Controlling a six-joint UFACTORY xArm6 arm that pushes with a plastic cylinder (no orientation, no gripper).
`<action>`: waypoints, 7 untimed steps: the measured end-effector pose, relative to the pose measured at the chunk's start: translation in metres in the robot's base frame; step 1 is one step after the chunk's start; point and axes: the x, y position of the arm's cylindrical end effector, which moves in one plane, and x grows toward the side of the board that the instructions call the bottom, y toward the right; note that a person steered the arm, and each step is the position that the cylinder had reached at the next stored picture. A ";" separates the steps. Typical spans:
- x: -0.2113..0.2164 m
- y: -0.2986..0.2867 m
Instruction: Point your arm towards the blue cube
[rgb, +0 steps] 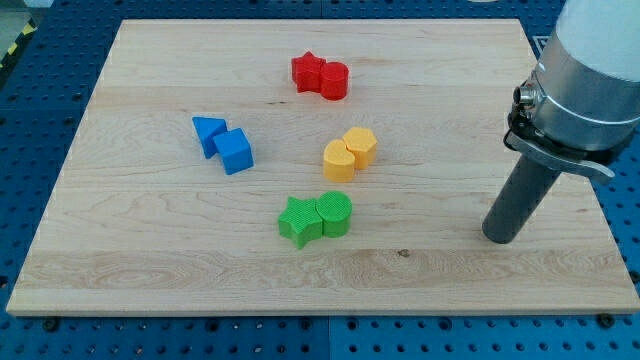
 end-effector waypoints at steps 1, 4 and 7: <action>0.000 0.000; 0.019 -0.065; 0.048 -0.196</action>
